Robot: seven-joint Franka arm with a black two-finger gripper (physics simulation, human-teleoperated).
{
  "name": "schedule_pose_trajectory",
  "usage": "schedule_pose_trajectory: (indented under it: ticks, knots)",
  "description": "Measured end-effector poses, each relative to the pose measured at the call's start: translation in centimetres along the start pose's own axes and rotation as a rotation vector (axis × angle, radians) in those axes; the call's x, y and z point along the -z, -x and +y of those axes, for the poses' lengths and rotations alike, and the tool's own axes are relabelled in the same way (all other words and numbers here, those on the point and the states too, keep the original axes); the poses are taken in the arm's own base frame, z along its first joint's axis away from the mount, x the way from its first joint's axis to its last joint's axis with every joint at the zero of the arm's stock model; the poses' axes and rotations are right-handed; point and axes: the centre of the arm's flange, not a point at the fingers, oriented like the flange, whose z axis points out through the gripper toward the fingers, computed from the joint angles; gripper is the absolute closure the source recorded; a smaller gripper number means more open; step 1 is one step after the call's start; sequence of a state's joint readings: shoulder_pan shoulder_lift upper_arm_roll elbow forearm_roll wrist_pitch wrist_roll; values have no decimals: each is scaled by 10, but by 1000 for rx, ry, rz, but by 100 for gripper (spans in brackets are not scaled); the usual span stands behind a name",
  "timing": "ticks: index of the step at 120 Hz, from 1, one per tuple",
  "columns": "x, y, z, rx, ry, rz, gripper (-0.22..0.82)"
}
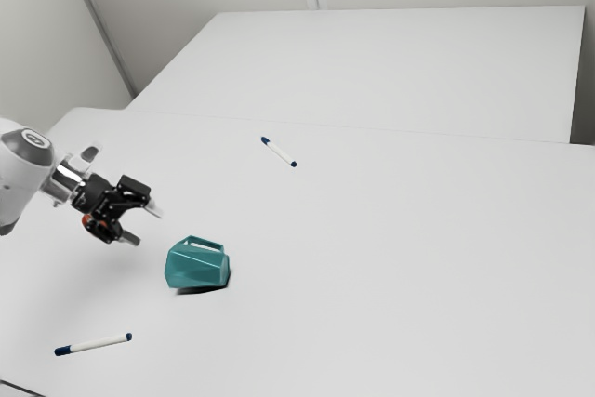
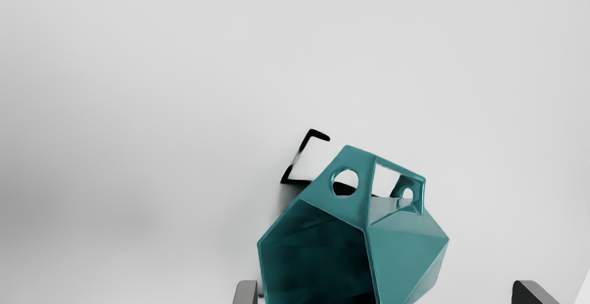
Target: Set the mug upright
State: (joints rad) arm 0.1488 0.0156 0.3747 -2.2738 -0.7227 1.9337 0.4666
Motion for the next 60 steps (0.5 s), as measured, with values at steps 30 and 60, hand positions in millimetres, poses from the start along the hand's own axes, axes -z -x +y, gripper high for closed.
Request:
schedule_pose_trajectory:
  ticks: [30,60]
  knots:
    - [-18,-8,-38,-14,182,74,0]
    - [-36,14,-41,-113,251,81,0]
